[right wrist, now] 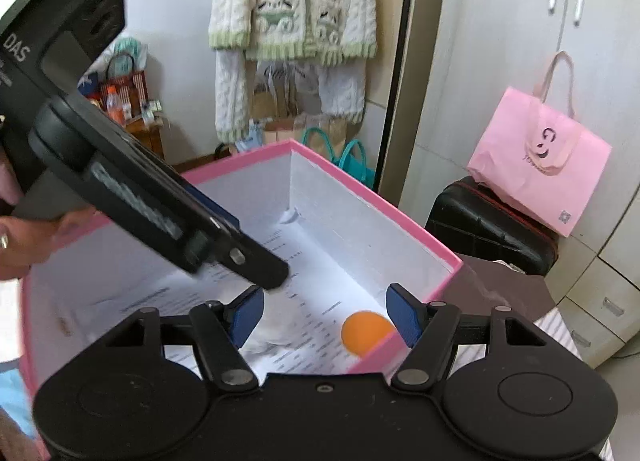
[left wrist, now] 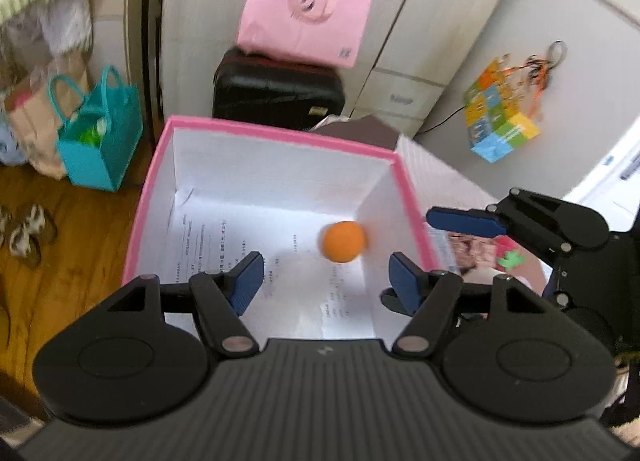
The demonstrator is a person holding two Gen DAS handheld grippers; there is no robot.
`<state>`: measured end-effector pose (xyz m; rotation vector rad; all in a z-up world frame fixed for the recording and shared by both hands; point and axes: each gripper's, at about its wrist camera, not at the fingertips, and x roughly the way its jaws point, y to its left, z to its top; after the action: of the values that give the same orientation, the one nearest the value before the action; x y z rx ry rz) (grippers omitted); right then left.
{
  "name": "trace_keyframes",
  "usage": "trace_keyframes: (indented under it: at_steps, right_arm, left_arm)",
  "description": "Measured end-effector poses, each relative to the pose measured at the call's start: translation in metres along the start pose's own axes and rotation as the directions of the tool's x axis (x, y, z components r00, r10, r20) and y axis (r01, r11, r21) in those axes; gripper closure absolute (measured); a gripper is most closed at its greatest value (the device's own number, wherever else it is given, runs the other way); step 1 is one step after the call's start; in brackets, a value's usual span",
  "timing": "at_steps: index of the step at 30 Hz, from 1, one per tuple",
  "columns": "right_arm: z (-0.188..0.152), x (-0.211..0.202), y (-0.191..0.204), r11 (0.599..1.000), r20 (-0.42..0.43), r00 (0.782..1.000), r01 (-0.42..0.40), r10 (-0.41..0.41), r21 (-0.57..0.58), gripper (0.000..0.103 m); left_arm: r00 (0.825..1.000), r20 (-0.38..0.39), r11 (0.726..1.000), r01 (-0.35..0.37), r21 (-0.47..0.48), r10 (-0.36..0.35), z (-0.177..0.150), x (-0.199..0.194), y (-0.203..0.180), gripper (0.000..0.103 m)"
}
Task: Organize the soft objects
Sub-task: 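Withdraw both tools from the box toward the blue wipes packet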
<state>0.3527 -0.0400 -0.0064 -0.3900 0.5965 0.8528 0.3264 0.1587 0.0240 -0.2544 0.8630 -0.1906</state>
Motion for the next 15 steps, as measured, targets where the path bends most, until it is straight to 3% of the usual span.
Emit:
trace_keyframes:
  at_steps: [4,15]
  right_arm:
    - [-0.008,-0.036,0.005,0.999,0.03,1.0,-0.004,0.002,0.053,0.031]
    - [-0.033,-0.123,0.034,0.993,0.057,0.998,0.026,-0.033,0.117,0.03]
  left_arm:
    - [0.999,0.045,0.996,-0.012,0.094,0.008,-0.012,-0.036,-0.02,0.034]
    - [0.996,0.074,0.964,0.022,0.267,-0.044,-0.062,-0.11,-0.07,0.033]
